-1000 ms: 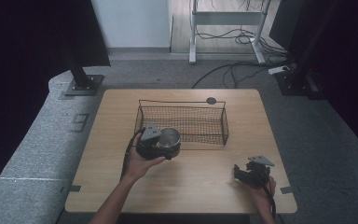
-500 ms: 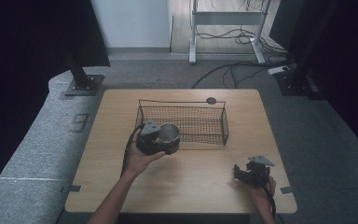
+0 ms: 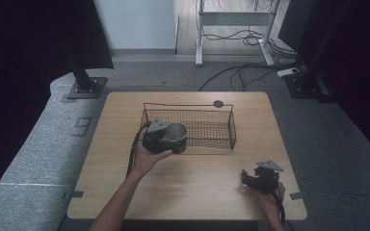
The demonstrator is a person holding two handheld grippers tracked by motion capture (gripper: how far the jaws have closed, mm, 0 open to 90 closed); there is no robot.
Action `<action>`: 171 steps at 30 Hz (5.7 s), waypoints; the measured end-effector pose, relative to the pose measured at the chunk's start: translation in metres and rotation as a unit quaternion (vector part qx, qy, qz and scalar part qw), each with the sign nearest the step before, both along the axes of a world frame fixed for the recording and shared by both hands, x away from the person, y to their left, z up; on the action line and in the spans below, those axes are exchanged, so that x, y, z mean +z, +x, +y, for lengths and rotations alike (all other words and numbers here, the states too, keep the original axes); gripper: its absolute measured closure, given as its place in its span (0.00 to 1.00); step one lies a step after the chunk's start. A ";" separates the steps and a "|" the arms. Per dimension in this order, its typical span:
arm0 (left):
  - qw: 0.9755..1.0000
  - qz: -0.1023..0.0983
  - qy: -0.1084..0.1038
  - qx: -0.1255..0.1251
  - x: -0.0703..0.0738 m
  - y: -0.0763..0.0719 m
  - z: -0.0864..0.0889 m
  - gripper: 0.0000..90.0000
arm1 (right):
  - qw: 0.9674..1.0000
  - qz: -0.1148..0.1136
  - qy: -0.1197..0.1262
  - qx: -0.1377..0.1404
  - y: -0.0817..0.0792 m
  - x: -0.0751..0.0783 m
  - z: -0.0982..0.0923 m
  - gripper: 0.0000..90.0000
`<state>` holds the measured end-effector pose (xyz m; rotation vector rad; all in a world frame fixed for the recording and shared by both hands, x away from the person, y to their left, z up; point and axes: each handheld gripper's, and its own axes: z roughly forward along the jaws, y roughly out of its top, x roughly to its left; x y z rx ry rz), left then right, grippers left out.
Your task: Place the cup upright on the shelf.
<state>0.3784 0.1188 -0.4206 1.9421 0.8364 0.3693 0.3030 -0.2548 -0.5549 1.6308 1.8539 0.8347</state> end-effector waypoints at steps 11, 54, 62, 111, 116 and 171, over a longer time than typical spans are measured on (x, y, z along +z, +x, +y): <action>1.000 -0.009 -0.008 0.000 0.006 0.007 0.000 0.18 | 1.000 0.002 0.000 0.001 0.000 0.000 0.000 0.18; 1.000 0.013 -0.007 0.020 0.010 0.054 -0.001 0.18 | 1.000 -0.001 0.000 0.002 0.000 0.000 0.000 0.19; 1.000 0.013 -0.007 0.020 0.011 0.057 -0.003 0.18 | 1.000 -0.001 0.000 0.002 0.000 0.000 0.000 0.19; 0.998 0.049 0.021 0.036 -0.020 0.117 -0.001 0.18 | 1.000 -0.001 0.000 0.003 0.001 0.000 0.000 0.19; 0.997 0.057 0.028 0.033 -0.025 0.119 -0.004 0.18 | 1.000 -0.001 0.000 0.003 0.001 0.000 0.000 0.19; 0.991 0.103 0.084 0.032 -0.056 0.134 -0.010 0.17 | 1.000 -0.001 0.000 0.003 0.001 0.000 0.000 0.19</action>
